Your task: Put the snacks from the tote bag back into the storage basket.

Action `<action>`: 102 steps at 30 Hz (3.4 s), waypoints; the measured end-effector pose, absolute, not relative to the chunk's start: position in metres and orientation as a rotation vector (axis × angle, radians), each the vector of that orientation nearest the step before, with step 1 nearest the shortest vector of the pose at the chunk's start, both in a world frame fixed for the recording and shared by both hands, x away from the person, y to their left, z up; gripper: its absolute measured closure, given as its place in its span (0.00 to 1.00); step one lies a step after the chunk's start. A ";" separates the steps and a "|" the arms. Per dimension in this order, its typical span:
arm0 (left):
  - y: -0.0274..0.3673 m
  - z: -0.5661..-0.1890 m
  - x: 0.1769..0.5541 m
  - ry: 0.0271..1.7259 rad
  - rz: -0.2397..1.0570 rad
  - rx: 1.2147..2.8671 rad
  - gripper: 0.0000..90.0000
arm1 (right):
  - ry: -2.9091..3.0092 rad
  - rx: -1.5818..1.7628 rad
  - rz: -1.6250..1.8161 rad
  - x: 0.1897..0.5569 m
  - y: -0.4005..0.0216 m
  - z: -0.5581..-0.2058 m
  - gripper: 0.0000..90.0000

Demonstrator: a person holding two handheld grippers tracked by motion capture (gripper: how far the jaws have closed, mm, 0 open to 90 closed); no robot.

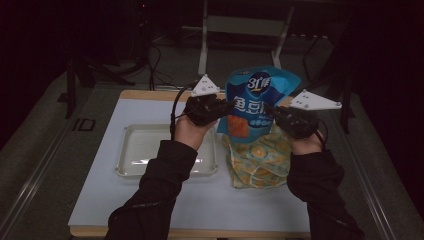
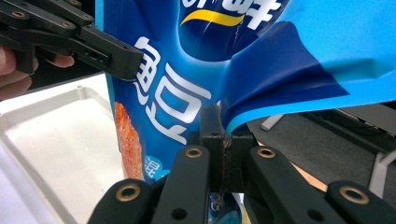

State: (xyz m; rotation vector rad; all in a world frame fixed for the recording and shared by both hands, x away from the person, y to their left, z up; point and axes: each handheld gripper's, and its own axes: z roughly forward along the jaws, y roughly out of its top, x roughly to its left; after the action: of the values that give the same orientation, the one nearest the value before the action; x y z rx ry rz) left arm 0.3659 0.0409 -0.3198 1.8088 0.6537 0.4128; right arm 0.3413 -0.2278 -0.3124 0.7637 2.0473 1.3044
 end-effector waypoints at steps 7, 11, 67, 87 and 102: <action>0.068 -0.327 0.359 0.690 0.422 1.805 0.98 | 2.054 0.763 1.285 0.340 -0.199 -0.318 0.99; 0.081 -0.330 0.354 0.704 0.430 1.795 0.98 | 2.046 0.764 1.287 0.336 -0.183 -0.321 0.99; 0.187 -0.390 0.325 0.856 0.430 1.760 0.98 | 2.143 0.727 1.323 0.330 -0.073 -0.376 0.99; 0.183 -0.438 0.339 0.877 0.361 1.757 0.98 | 2.204 0.729 1.300 0.346 -0.081 -0.423 0.99; 0.188 -0.453 0.336 0.855 0.338 1.741 0.97 | 2.226 0.720 1.319 0.343 -0.083 -0.435 0.99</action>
State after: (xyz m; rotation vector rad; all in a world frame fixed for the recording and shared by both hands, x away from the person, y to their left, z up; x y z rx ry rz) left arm 0.3357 0.1883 -0.4533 1.7409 0.8552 0.3379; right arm 0.3427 -0.0828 -0.4346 0.7195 2.2256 1.3191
